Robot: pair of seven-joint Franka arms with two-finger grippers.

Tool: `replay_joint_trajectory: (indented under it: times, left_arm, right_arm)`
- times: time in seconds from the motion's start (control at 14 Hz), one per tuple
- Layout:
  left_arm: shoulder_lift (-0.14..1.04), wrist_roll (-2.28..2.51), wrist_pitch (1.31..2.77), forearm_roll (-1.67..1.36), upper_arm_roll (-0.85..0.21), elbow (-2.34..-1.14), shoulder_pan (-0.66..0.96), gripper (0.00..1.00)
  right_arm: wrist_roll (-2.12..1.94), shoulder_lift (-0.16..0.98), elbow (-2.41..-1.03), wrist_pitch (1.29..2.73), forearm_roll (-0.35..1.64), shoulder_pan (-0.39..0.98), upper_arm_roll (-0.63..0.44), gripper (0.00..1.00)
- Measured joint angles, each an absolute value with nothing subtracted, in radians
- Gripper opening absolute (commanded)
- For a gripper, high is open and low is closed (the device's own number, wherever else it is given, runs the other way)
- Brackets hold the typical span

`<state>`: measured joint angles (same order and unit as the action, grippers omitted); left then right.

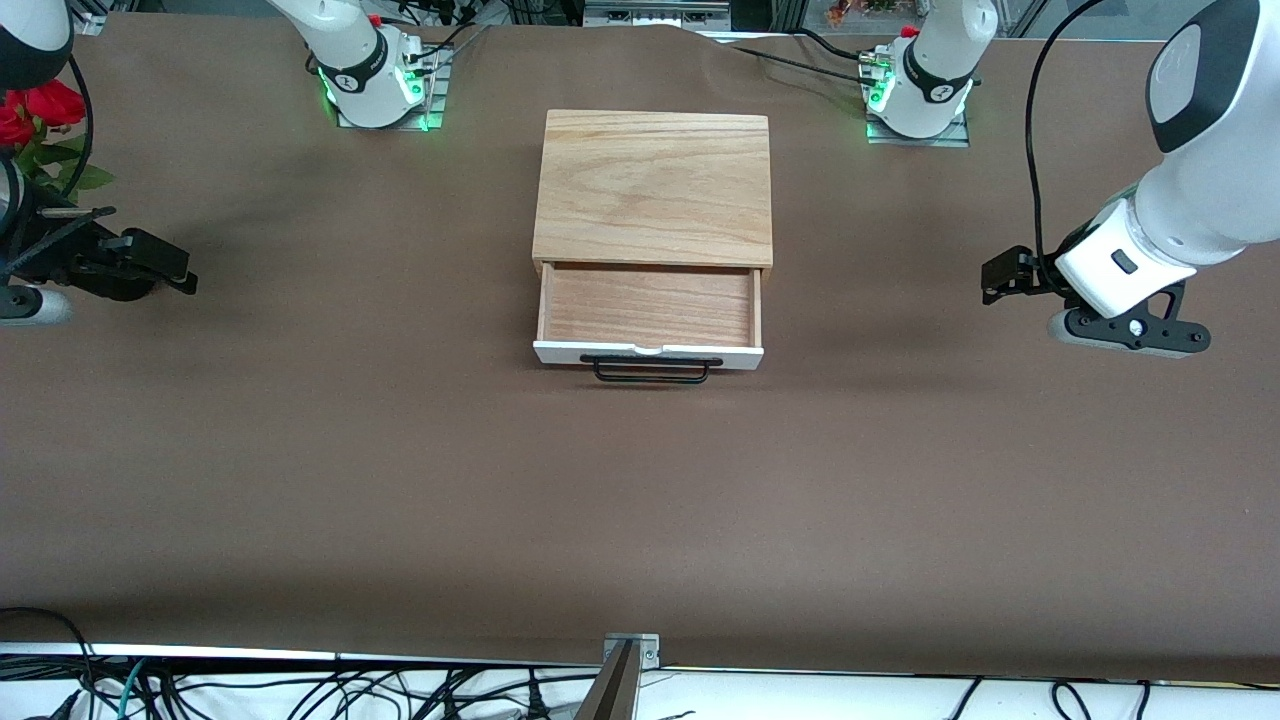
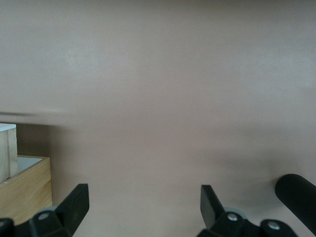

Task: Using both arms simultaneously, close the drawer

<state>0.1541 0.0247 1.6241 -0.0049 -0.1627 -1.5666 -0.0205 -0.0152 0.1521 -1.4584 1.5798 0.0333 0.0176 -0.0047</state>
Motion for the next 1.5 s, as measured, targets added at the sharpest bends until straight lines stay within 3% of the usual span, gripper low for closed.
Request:
replay_joint_trajectory:
  times: [1.5]
  left_arm:
    - [0.154,0.025,1.624,-0.005,-0.162,-1.546,-0.024,1.0]
  right_arm:
    - [-0.015,0.152,-1.458,1.58,0.005,0.027,-0.005,1.0]
